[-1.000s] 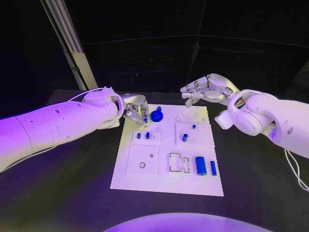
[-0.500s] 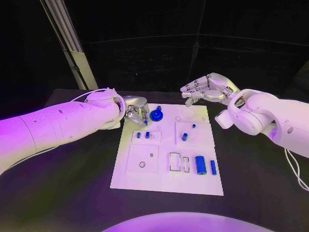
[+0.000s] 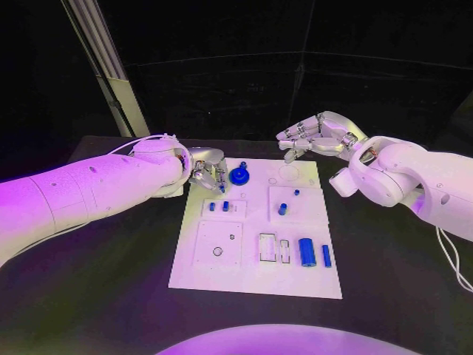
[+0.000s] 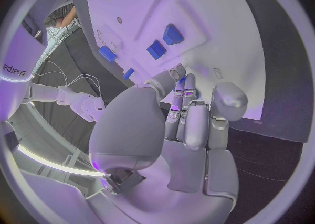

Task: Assemble the parts on the task board

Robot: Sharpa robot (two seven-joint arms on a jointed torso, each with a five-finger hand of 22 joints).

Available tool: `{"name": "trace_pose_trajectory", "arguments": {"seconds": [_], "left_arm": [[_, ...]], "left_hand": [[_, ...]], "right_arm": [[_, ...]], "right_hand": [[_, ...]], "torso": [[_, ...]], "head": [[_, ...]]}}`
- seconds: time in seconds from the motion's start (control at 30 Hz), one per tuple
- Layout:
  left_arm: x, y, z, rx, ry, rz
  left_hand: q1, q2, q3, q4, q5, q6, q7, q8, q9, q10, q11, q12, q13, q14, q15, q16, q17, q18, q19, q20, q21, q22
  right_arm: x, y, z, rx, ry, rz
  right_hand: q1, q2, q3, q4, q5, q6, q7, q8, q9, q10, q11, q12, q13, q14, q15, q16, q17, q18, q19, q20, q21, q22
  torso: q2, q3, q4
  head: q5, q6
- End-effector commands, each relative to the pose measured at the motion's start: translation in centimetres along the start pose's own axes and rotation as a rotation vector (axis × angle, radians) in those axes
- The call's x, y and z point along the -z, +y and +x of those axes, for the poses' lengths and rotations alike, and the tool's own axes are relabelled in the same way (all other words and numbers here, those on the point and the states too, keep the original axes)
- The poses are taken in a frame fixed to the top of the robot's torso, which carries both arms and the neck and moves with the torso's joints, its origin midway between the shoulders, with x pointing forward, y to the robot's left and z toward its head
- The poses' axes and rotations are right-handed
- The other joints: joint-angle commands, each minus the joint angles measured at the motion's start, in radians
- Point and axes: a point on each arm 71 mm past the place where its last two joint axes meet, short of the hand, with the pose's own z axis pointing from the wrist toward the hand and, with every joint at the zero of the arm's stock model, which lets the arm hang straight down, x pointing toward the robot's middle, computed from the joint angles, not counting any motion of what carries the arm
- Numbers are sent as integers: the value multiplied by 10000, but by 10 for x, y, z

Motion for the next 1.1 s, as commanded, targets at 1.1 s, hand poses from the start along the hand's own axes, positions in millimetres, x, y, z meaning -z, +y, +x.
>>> {"name": "trace_pose_trajectory", "arguments": {"seconds": [1.1], "left_arm": [[-3,-5,8,-176,320,-8]], "left_hand": [[-204,-35,-188,63,-65,113,-32,-53,22,142,-39,-67,38,225,-64,19,-27,-130,-84,18,-43,19]], "right_arm": [[-2,2,1,-10,9,-145]], "right_hand": [[-14,80,12,-33,33,-68,11,27,11,-98,0,70,3,-57,9,-32,-11,32,45,48,-77,-14]], "torso": [[-32,-18,82]], "head": [[-115,-90]]}}
